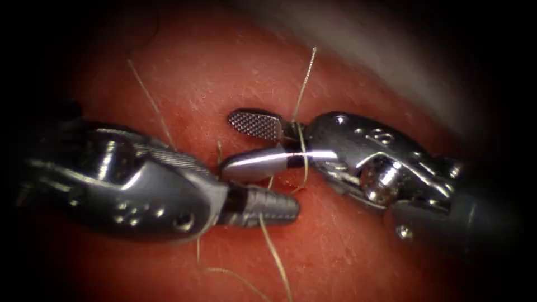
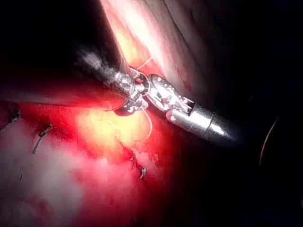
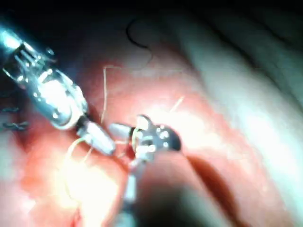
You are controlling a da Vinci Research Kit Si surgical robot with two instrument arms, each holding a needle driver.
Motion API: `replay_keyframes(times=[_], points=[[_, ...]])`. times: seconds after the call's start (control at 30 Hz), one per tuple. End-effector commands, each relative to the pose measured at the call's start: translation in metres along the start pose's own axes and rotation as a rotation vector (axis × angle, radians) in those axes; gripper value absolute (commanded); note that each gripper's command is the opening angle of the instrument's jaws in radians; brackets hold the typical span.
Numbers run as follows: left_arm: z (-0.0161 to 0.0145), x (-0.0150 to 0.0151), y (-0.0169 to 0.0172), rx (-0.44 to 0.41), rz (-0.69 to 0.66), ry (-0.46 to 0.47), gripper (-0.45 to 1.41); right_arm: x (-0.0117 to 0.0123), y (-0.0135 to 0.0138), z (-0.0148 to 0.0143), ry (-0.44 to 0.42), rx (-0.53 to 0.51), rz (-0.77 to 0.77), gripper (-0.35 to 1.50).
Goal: Wound Closure
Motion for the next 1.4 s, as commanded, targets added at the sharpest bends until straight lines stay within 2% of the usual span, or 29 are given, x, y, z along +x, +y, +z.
replay_keyframes(times=[0.03,0.23,0.37,0.5,0.8,1.07,1.4], points=[[0.0005,-0.0001,0.0001,-0.001,0.004,0.001,-0.35,-0.0006,0.0002,0.0008,-0.026,-0.006,-0.021,0.78],[-0.0005,0.0004,-0.0011,-0.011,0.018,0.010,-0.35,-0.0015,0.0001,0.0012,-0.150,-0.024,-0.130,0.78],[-0.0014,0.0000,-0.0023,-0.024,0.040,0.023,-0.35,-0.0018,-0.0005,0.0012,-0.199,0.030,-0.155,0.78],[-0.0037,-0.0010,-0.0050,-0.027,0.032,0.062,-0.35,-0.0025,-0.0016,0.0012,-0.256,0.139,-0.159,0.78],[-0.0023,-0.0035,-0.0040,-0.031,0.057,0.066,-0.35,-0.0030,-0.0032,0.0015,-0.300,0.248,-0.173,0.76],[-0.0014,-0.0057,-0.0039,-0.027,0.053,0.139,-0.35,-0.0030,-0.0031,0.0011,-0.252,0.344,-0.157,0.74],[0.0004,-0.0083,-0.0019,-0.041,0.064,0.177,-0.35,-0.0024,-0.0011,0.0003,-0.093,0.434,-0.002,0.69]])
